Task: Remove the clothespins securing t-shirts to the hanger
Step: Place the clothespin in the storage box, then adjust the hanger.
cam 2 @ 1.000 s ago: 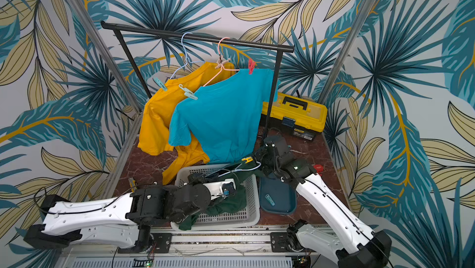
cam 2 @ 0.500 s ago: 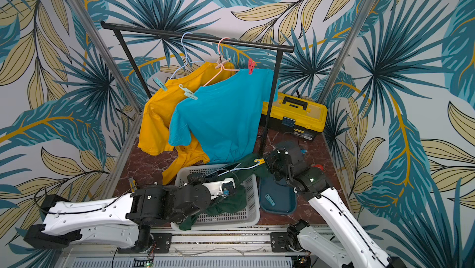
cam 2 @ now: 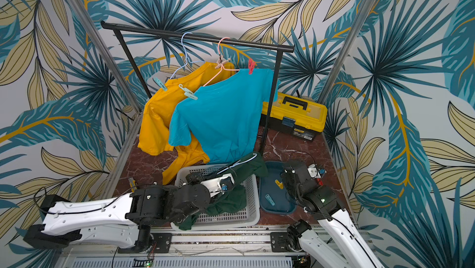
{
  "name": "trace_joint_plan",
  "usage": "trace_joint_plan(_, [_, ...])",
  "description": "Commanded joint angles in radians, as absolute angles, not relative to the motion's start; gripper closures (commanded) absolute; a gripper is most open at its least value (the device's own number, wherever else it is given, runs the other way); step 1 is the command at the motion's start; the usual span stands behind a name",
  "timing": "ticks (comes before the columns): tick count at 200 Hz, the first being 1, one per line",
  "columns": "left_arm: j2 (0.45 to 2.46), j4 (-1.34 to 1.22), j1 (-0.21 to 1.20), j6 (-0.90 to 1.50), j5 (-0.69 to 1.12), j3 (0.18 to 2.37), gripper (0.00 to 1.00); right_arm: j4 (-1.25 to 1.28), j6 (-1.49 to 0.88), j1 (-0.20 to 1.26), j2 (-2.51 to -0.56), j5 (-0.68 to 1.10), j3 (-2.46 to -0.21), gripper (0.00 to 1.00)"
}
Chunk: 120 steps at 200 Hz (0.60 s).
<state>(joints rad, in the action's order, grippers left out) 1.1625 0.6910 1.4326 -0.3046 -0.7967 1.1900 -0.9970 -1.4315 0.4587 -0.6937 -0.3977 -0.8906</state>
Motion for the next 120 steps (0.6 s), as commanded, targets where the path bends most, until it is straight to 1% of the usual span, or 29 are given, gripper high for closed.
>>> trace_joint_plan(1, [1.111, 0.633, 1.435, -0.265, -0.801, 1.231, 1.00, -1.029, -1.406, 0.457, -0.686, -0.443, -0.882, 0.32])
trace_joint_plan(14, [1.087, 0.619, 1.435, -0.258, -0.789, 1.234, 1.00, -0.996, -1.370, 0.457, -0.683, -0.422, -0.883, 0.29])
trace_joint_plan(45, [1.017, 0.570, 1.436, -0.246, -0.764, 1.226, 1.00, -0.829, -1.250, 0.457, -0.710, -0.303, -0.912, 0.28])
trace_joint_plan(64, [0.974, 0.508, 1.435, -0.254, -0.761, 1.201, 1.00, -0.731, -1.158, 0.457, -0.796, -0.168, -0.978, 0.28])
trace_joint_plan(85, [0.939, 0.471, 1.433, -0.262, -0.757, 1.182, 1.00, -0.717, -1.075, 0.471, -0.929, -0.020, -1.099, 0.31])
trace_joint_plan(97, [0.927, 0.465, 1.432, -0.257, -0.758, 1.179, 1.00, -0.712, -1.054, 0.510, -0.975, -0.021, -1.145, 0.34])
trace_joint_plan(120, [0.910, 0.464, 1.429, -0.249, -0.773, 1.173, 1.00, -0.618, -1.023, 0.584, -0.987, -0.030, -1.167, 0.34])
